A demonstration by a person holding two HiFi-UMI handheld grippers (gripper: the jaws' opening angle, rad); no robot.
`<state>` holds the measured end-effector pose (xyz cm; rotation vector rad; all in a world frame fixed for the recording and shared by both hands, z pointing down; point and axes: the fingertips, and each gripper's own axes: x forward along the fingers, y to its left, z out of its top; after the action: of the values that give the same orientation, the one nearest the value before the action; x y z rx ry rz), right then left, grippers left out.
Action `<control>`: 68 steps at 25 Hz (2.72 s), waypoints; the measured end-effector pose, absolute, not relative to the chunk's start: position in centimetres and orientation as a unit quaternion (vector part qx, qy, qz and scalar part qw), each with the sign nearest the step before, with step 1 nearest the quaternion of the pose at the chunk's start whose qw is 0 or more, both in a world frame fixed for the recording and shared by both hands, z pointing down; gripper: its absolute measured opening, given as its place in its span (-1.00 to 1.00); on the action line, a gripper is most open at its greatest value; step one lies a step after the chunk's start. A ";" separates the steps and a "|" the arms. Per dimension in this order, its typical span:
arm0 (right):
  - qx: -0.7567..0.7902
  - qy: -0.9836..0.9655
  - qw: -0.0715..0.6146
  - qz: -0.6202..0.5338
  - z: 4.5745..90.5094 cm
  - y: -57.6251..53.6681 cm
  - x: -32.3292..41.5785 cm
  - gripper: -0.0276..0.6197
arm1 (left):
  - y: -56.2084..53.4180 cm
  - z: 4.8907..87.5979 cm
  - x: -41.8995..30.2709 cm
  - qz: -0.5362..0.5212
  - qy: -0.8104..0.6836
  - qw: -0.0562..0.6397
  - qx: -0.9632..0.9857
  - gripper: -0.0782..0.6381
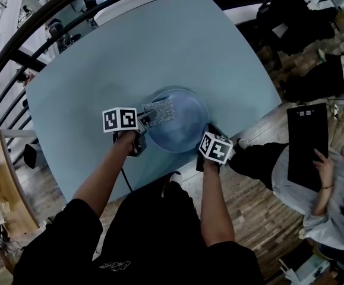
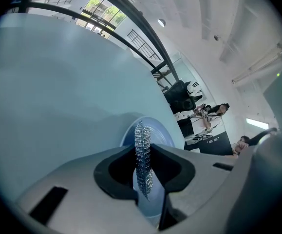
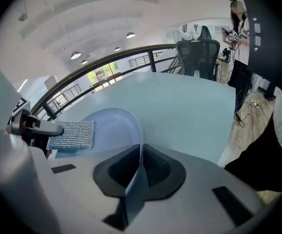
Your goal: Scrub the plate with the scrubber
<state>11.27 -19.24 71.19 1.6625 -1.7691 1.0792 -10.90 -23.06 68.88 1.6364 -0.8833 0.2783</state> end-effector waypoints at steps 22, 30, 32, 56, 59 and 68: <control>0.608 -0.645 0.248 0.392 70.9 -19.0 11.3 -0.84 | -16.4 69.0 -10.7 0.158 -0.334 0.612 0.699 -0.53; 0.608 -0.644 0.250 0.391 70.8 -18.9 11.2 -0.84 | -15.7 68.9 -7.6 0.175 -0.306 0.608 0.712 -0.53; 0.607 -0.644 0.250 0.392 70.8 -19.0 11.3 -0.84 | -15.7 68.9 -6.6 0.179 -0.299 0.606 0.714 -0.53; 0.599 -0.651 0.250 0.395 71.0 -19.3 11.8 -0.84 | -19.4 69.3 -0.3 0.162 -0.297 0.602 0.724 -0.53; 0.596 -0.653 0.249 0.396 71.0 -19.1 11.5 -0.84 | -19.7 69.0 -0.5 0.152 -0.303 0.599 0.725 -0.53; 0.584 -0.669 0.241 0.391 70.1 -18.8 12.5 -0.65 | -20.5 67.1 -0.9 0.113 -0.316 0.589 0.735 -0.53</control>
<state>12.53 -18.75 70.05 1.5979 -1.8300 1.0697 -0.87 -20.48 67.08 1.7127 -0.7363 0.2632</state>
